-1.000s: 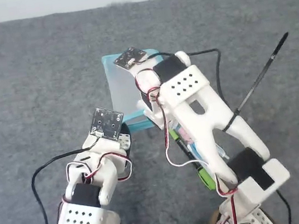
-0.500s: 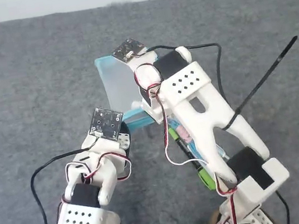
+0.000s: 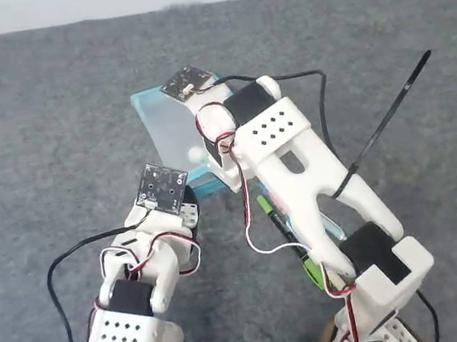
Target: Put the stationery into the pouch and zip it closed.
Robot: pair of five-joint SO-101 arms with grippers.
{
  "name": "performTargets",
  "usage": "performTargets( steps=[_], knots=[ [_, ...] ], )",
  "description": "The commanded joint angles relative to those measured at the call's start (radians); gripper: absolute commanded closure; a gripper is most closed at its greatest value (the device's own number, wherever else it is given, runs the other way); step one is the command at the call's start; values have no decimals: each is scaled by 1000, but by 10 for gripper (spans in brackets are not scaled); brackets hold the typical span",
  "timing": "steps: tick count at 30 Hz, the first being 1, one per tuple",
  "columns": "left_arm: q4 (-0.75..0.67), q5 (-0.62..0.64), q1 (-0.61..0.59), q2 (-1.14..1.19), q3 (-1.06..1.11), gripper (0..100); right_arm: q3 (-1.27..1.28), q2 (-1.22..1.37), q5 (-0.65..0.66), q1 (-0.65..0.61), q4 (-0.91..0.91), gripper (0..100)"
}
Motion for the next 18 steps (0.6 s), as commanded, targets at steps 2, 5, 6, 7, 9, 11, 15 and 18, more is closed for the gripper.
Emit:
performTargets(
  steps=[2,5,6,7,9,11,15,18],
  knots=[
    [-28,-11,9,-25,-10,988,-77,-82,11,-2,-25,720],
    [-28,-11,9,-25,-10,988,-60,-157,38,-7,-2,720],
    [-28,-11,9,-25,-10,988,-55,-186,41,-2,12,720],
    [-28,-11,9,-25,-10,988,-44,-217,44,-1,27,720],
    [-28,-11,6,-25,-10,988,-9,-282,71,15,53,720],
    [-28,-11,3,-25,-10,988,51,-349,98,31,64,720],
    [-26,-11,2,-25,-8,988,285,-489,166,73,38,720],
    [-26,-11,2,-25,-8,988,551,-576,221,119,-50,720]
  ],
)
